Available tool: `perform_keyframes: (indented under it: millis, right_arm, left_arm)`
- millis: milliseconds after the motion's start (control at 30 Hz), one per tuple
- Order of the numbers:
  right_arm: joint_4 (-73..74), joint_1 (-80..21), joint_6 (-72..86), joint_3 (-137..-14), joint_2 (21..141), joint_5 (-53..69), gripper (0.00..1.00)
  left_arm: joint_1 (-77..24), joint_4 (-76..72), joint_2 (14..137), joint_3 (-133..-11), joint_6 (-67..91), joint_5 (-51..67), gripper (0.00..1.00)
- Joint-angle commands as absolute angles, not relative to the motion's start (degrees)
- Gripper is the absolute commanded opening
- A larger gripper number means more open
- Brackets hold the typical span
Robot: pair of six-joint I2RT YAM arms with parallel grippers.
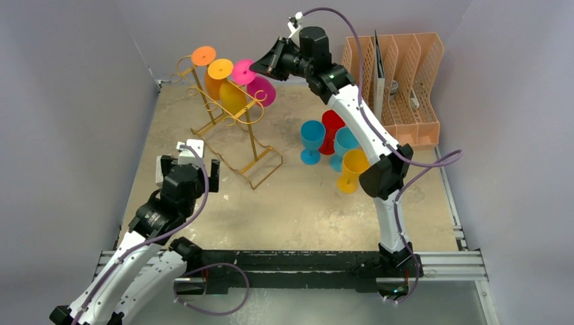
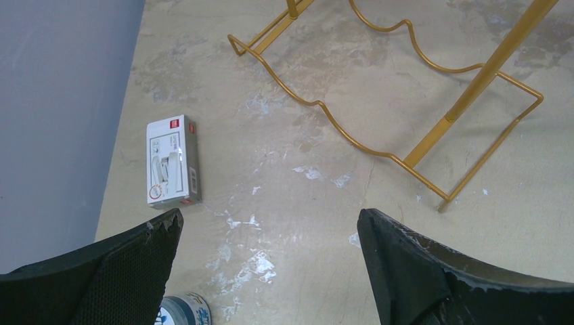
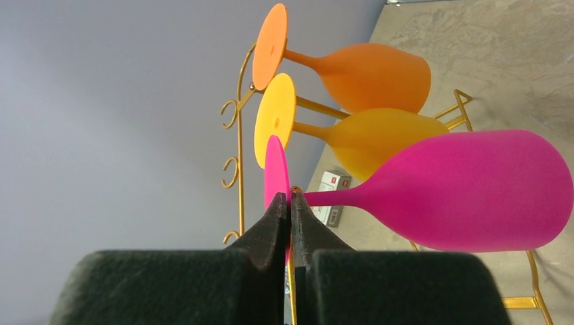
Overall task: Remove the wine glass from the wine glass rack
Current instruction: Pick up the wine glass from the wine rack, then place the wine glass at the center of the board.
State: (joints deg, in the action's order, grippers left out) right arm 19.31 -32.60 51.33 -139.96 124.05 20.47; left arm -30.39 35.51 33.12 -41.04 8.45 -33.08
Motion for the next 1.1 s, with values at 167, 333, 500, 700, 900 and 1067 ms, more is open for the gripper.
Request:
perform_keyframes:
  millis: [167, 333, 500, 700, 900, 1067]
  right_arm:
    - [17.7, -31.7, 47.9, -136.4, 115.4, 18.4, 0.0]
    - [17.5, -31.2, 45.4, -131.5, 111.4, 17.8, 0.0]
    - [16.4, -30.7, 42.6, -123.5, 105.5, 15.8, 0.0]
    - [14.5, -30.6, 37.9, -112.4, 97.0, 14.3, 0.0]
    - [14.4, -30.6, 31.7, -105.1, 90.1, 16.0, 0.0]
    - [14.4, -30.6, 26.6, -100.7, 85.8, 21.8, 0.0]
  left_arm:
    - [-30.1, 34.7, 33.4, -43.4, 9.2, -32.1, 1.0]
    - [-30.1, 35.7, 33.8, -44.0, 10.2, -30.1, 1.0]
    - [-30.1, 37.0, 35.3, -45.2, 11.5, -27.9, 1.0]
    - [-30.1, 35.0, 35.2, -45.2, 12.7, -22.7, 1.0]
    - [-30.1, 37.2, 35.1, -46.8, 17.7, -14.5, 1.0]
    - [-30.1, 38.2, 33.4, -48.5, 23.7, -6.8, 1.0]
